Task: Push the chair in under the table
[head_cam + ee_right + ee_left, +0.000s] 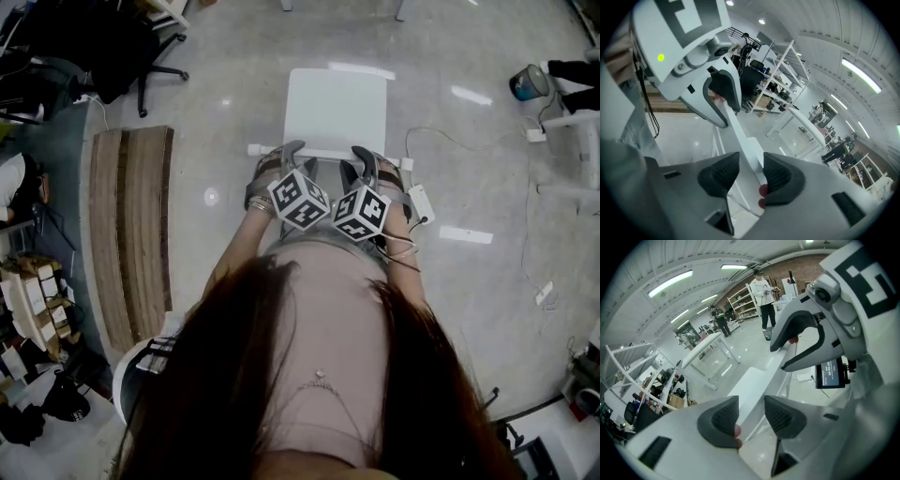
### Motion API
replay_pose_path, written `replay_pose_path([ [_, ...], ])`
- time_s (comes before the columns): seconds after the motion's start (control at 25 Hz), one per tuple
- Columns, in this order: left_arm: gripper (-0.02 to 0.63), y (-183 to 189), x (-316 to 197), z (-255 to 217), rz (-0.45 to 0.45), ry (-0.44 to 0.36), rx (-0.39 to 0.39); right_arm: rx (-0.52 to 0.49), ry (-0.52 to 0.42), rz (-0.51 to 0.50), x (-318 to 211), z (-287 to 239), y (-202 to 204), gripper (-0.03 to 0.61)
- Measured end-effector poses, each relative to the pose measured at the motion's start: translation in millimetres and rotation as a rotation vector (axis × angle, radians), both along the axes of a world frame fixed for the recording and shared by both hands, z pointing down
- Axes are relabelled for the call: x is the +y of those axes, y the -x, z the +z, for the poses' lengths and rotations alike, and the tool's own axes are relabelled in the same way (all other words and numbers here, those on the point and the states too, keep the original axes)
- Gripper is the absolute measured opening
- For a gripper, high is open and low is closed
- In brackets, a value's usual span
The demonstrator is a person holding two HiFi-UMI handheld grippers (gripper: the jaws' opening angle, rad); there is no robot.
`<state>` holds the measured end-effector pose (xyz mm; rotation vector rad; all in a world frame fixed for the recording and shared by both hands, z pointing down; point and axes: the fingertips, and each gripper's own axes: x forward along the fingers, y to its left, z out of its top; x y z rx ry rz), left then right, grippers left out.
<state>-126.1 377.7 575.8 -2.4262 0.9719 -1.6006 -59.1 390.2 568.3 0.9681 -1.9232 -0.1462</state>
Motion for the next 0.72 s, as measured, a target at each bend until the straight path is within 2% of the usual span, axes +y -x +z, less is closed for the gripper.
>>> replay_pose_path([
  [0.28,0.176,-4.2,-13.1,0.6,-0.007,0.000,0.014,0.009,-0.058,0.015,-13.2,-0.7,-3.3,0.158],
  [0.72,0.176,-15.7,-39.4,2.1,-0.015,-0.006,0.026,0.001,-0.020,0.021,-41.4,2.9,-14.7,0.167],
])
